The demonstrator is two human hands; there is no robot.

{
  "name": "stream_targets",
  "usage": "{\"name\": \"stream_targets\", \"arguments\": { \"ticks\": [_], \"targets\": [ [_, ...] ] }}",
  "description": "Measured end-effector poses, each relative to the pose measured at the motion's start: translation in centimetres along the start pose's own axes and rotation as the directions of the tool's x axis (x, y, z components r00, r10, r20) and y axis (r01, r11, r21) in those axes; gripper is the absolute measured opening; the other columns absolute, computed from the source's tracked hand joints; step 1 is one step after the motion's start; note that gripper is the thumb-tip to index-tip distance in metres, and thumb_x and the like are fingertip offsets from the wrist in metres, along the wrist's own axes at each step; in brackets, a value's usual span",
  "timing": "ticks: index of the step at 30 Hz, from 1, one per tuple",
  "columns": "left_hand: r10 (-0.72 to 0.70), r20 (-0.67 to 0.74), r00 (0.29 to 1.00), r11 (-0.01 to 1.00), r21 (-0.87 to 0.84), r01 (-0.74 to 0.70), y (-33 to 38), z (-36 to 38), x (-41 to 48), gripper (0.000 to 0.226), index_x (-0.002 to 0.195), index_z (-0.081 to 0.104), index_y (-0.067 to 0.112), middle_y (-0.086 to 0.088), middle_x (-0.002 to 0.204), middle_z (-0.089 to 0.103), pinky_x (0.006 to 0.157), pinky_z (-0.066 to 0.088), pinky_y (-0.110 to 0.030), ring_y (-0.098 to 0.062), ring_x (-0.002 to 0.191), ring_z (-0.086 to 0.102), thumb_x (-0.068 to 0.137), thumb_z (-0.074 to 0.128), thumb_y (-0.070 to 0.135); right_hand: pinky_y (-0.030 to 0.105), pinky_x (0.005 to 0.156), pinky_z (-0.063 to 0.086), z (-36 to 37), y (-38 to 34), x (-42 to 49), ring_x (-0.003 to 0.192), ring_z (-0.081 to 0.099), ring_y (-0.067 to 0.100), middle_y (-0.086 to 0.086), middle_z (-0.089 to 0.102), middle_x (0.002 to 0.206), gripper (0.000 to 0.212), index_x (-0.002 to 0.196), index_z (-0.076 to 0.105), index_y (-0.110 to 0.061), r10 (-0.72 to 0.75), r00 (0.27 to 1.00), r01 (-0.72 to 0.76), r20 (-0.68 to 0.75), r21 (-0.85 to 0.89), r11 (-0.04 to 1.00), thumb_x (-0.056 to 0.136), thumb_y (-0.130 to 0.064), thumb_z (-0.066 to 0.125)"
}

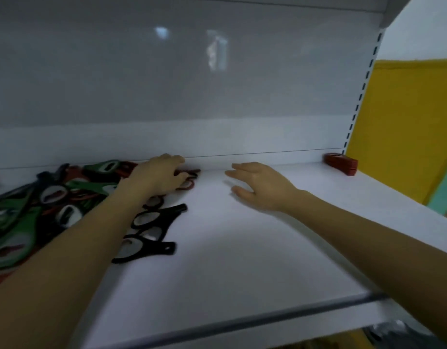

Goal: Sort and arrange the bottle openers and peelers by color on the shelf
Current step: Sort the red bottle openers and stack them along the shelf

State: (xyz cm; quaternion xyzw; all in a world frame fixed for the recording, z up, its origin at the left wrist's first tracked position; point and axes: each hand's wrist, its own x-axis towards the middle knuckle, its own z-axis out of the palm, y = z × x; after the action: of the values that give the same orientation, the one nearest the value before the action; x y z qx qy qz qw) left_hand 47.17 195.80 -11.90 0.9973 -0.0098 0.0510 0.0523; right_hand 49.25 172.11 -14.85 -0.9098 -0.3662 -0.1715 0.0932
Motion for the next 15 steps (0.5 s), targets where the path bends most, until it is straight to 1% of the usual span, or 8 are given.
{"name": "stream_targets", "arguments": {
  "ticks": [2,4,6,8,10,12,14,15],
  "targets": [
    [-0.058,0.022,0.998,0.998,0.033,0.057,-2.7,-0.4,-1.1,0.049,0.141,0.038,0.019,-0.011,0.141,0.042,0.104,0.038,-0.039,-0.029,0.125,0.043,0.095,0.045,0.037,0.025,0.109,0.02,0.8,-2.7,1.2,0.136,0.031,0.021,0.004,0.033,0.15,0.047,0.14,0.04,-0.022,-0.002,0.998,0.0,0.055,0.034,0.999,0.096,-0.037,0.044],
    [-0.069,0.012,0.998,0.997,0.038,0.068,-4.7,-0.4,-2.3,0.047,0.138,0.043,0.019,-0.012,0.138,0.045,0.101,0.04,-0.04,-0.029,0.122,0.045,0.094,0.047,0.036,0.029,0.108,0.026,1.6,-5.0,2.6,0.132,0.035,0.022,0.004,0.039,0.146,0.045,0.138,0.043,-0.02,0.013,0.997,-0.02,0.081,0.095,0.995,0.096,-0.036,0.043],
    [-0.02,-0.018,1.0,1.0,0.009,0.02,-6.0,-0.3,-3.2,0.042,0.133,0.049,0.018,-0.011,0.134,0.05,0.1,0.04,-0.038,-0.027,0.12,0.047,0.094,0.047,0.035,0.03,0.103,0.033,2.2,-6.9,4.1,0.125,0.042,0.022,0.006,0.046,0.138,0.042,0.135,0.047,-0.017,0.037,0.997,-0.048,0.066,0.179,0.983,0.096,-0.032,0.044],
    [0.033,-0.021,0.999,0.999,0.0,-0.033,-6.8,-0.5,-3.7,0.037,0.129,0.054,0.019,-0.009,0.13,0.055,0.098,0.041,-0.037,-0.025,0.117,0.05,0.095,0.046,0.031,0.029,0.099,0.036,2.7,-8.2,5.9,0.118,0.047,0.023,0.008,0.051,0.131,0.04,0.133,0.048,-0.016,0.062,0.996,-0.077,0.068,0.243,0.967,0.096,-0.028,0.044],
    [0.024,0.0,1.0,1.0,-0.018,-0.024,-7.3,-0.9,-4.0,0.036,0.13,0.053,0.021,-0.007,0.133,0.053,0.099,0.041,-0.037,-0.025,0.12,0.049,0.095,0.044,0.025,0.029,0.095,0.038,3.3,-9.1,7.7,0.116,0.049,0.025,0.011,0.053,0.128,0.039,0.132,0.05,-0.015,0.069,0.994,-0.092,0.09,0.295,0.951,0.095,-0.021,0.044],
    [0.011,0.006,1.0,1.0,-0.027,-0.011,-7.7,-1.1,-4.0,0.037,0.128,0.055,0.024,-0.004,0.137,0.051,0.102,0.039,-0.039,-0.024,0.123,0.046,0.095,0.041,0.021,0.025,0.09,0.037,3.8,-9.5,9.4,0.117,0.05,0.026,0.012,0.054,0.13,0.039,0.132,0.05,-0.012,0.092,0.992,-0.118,0.091,0.334,0.935,0.093,-0.014,0.043],
    [0.007,-0.006,1.0,1.0,-0.005,-0.007,-7.8,-1.0,-4.0,0.036,0.125,0.056,0.027,-0.003,0.137,0.05,0.104,0.036,-0.04,-0.025,0.125,0.041,0.094,0.039,0.023,0.021,0.087,0.034,4.1,-9.8,10.7,0.119,0.049,0.026,0.012,0.053,0.132,0.039,0.133,0.046,-0.01,0.159,0.984,-0.179,0.083,0.36,0.916,0.095,-0.015,0.043],
    [-0.006,-0.009,1.0,1.0,0.004,0.006,-7.9,-0.9,-4.0,0.035,0.124,0.056,0.027,-0.004,0.135,0.051,0.104,0.034,-0.041,-0.026,0.127,0.037,0.095,0.038,0.025,0.022,0.089,0.034,4.3,-9.9,11.4,0.12,0.049,0.026,0.012,0.053,0.133,0.04,0.134,0.045,-0.011,0.202,0.975,-0.22,0.087,0.38,0.898,0.095,-0.019,0.044]
  ]
}}
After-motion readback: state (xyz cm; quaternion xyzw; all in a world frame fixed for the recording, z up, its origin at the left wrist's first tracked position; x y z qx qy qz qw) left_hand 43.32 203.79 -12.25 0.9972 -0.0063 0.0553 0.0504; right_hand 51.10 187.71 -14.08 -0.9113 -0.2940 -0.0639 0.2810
